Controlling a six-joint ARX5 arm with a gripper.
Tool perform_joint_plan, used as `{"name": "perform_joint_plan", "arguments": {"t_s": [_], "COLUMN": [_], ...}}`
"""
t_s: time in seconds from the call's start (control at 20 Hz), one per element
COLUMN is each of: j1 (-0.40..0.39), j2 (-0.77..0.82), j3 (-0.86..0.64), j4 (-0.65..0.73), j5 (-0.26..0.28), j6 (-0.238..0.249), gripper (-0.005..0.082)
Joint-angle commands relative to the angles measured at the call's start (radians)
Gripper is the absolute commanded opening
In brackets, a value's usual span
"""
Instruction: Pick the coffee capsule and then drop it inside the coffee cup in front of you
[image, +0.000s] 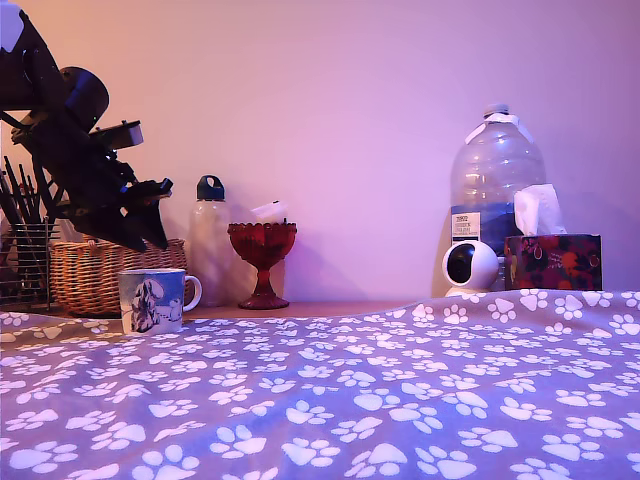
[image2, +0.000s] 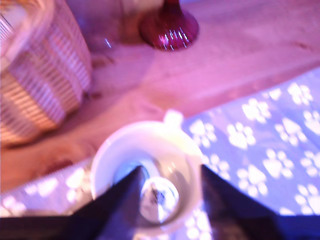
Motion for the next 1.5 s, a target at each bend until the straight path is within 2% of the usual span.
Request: {"name": "perform_joint_plan", "arguments": {"t_s": [0.0,0.5,0.65,0.75,0.95,1.05,1.15,1.45], "j1": [0.003,0.001,0.001,0.004,0.006,0.006,0.006,0.003], "j2": [-0.032,-0.124,-0.155,-0.198,-0.353,-0.432,-0.499,-0.673], "j3": [-0.004,-0.005,-0.023,-0.068,-0.235,-0.303,-0.348,-0.465], "j4": [-0.028,-0.217,-0.252,-0.252,-0.166,-0.135,-0.135,-0.136], "j5": [0.008,0.028,0.038,0.039,0.041,0.062,0.08,0.087], "j6": [0.001,0.013,0.056,0.055,0.044,0.022,0.019,-0.031], "gripper": [-0.002,-0.002,-0.002,-0.002,-0.002,-0.002,-0.002,-0.002]}}
